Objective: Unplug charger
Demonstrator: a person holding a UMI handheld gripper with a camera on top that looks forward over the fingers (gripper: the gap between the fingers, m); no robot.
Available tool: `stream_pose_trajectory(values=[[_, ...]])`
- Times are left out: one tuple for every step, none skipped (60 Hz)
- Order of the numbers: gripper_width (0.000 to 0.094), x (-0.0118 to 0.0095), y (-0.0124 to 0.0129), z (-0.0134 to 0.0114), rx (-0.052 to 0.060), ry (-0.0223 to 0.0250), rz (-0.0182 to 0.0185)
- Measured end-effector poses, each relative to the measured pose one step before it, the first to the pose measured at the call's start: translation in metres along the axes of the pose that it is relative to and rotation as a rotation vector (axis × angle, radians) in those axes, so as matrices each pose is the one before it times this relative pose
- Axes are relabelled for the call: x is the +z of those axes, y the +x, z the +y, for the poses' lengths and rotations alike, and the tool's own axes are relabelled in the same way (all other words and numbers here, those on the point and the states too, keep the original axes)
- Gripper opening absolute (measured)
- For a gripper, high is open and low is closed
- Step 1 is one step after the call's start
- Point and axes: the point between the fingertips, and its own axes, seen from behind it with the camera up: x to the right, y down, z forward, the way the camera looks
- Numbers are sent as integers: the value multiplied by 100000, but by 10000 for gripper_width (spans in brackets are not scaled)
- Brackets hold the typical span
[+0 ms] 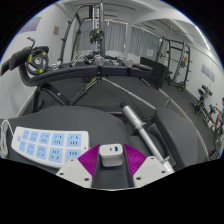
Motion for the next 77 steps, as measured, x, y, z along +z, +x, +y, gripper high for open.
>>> stream_pose_trajectory(values=[[460,8,226,-2,-298,431,1101],[513,-19,288,-79,-407,499,1232],[562,-32,252,-116,-654,624,1095],[597,-24,96,-154,-797,752,501],[619,-22,66,-168,-764,696,227],[632,-45,-30,-133,-561,602,-195],[640,-40,-36,-109,-385,503,-229],[633,-39,39,-36,-356,184,28],[640,-66,-27,0,-432,-15,-202],[653,-72,20,-28,-368,163,-192],[674,-266,191,-287,-375,-114,-438],[694,-112,37,-76,-243,220,-35],[718,-135,141,-102,-295,282,382],[757,-147,146,-123,-225,395,439],[803,-241,109,-150,-85,545,237],[841,-293,49,-230,198,781,43],[873,-410,-45,-274,458,923,-205],[865,-421,-86,-278,649,820,-527],[855,-444,-12,-261,716,705,-284],[854,-522,-110,-279,673,736,-597],[855,-635,-134,-197,556,781,-662],[855,-731,-62,-291,671,728,-524],[858,-688,-63,-242,687,968,-365],[855,-869,-94,-345,566,892,-403],[853,-940,-80,-346,331,882,-263],[855,-1034,-16,-363,44,920,-46],[857,-1089,51,-386,-214,942,123],[859,-1163,38,-348,-243,1058,271],[861,-1270,17,-387,-72,1192,220],[864,-1331,-52,-371,107,1229,75],[867,-1380,-166,-360,207,1080,-218],[868,-1448,-202,-311,199,844,-401],[866,-1480,-257,-239,346,553,-480],[861,-1425,-272,-161,510,310,-490],[860,-1440,-285,-89,697,57,-450],[861,-1403,-337,-51,888,12,-442],[859,-1378,-343,-37,1039,23,-404],[860,-1423,-384,2,1065,-17,-503],[860,-1408,-441,30,972,-24,-707],[860,-1333,-473,87,830,-45,-856],[860,-1239,-585,204,709,-92,-893],[861,-1237,-466,195,597,-142,-769],[859,-1216,-383,244,587,-210,-551],[858,-1152,-331,272,674,-221,-327],[857,-1064,-328,287,708,-224,-124],[856,-1089,-432,389,495,-215,-142],[854,-975,-290,331,189,-317,-235],[854,-924,-225,282,39,-209,-162],[854,-822,-223,301,-88,-187,0],[854,-790,-232,282,-279,-146,111],[855,-719,-195,279,-493,-124,151],[855,-670,-182,240,-557,-106,85],[855,-577,-199,233,-556,-16,-14],[855,-554,-228,238,-542,14,-72],[856,-492,-222,213,-420,39,-95],[854,-461,-187,175,-198,13,-159],[854,-326,-283,162,7,2,-245],[856,-427,-179,124,-40,5,-365],[857,-304,-190,101,-86,56,-297],[856,-235,-225,74,-247,163,-302],[857,-257,-189,75,-322,159,-188],[855,-161,-217,69,-297,168,-69],[854,-226,-107,90,-373,94,67],[857,-143,-43,1,-419,345,158],[856,-149,-37,-4,-415,360,265],[856,-165,-20,-7,-450,384,282],[854,-198,-49,11,-509,347,182],[855,-116,-26,-66,-576,286,104],[854,-151,-52,18,-645,298,104],[855,-83,-46,-4,-567,313,104],[856,-106,101,38,-436,330,18],[856,-52,-58,-18,-280,117,1],[856,-58,-107,-25,-160,66,-240],[855,-30,-149,3,-93,23,-399],[854,-27,-133,-28,-59,44,-435],[857,-12,-150,-8,16,-68,-411],[855,-85,-151,89,136,-135,-355]])
